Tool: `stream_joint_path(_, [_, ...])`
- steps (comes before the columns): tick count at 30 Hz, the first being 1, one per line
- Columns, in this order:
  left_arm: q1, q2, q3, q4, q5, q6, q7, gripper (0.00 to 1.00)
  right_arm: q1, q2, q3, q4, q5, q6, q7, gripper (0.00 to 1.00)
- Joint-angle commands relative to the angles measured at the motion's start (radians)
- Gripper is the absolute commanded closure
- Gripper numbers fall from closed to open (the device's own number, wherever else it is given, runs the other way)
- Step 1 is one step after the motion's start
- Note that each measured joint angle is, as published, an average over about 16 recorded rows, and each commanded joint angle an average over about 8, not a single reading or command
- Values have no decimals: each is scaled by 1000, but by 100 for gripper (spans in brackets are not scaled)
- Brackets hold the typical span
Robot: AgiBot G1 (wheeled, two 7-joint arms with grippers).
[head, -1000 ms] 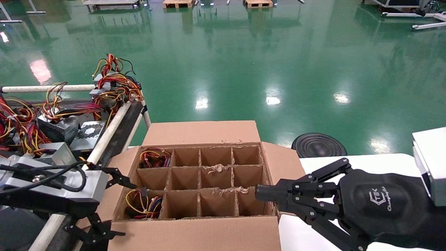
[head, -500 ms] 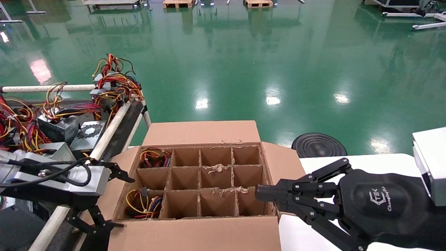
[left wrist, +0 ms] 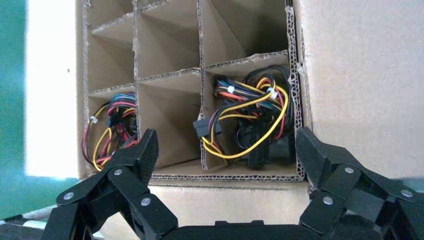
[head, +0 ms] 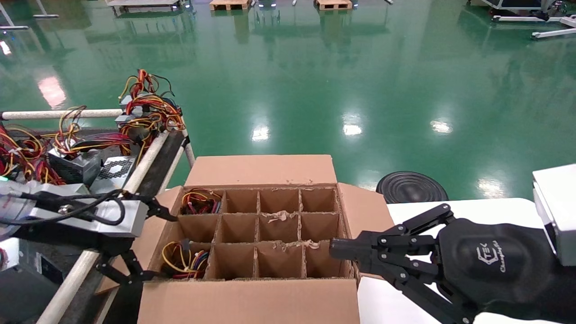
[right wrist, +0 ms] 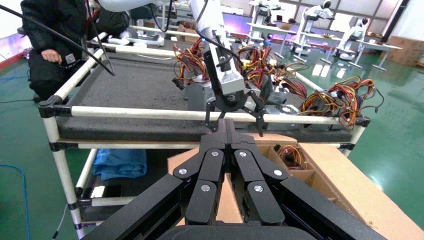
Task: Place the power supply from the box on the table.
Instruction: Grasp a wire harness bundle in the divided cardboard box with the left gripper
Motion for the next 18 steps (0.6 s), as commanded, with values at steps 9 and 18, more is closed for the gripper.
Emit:
stream_joint_path(9, [-8, 26, -1, 50, -15, -1, 27, 0, 0, 0, 0, 0, 0, 0, 0, 100])
stream_joint_path(18, [7, 40, 2, 81, -31, 3, 47, 0, 0, 0, 0, 0, 0, 0, 0, 100])
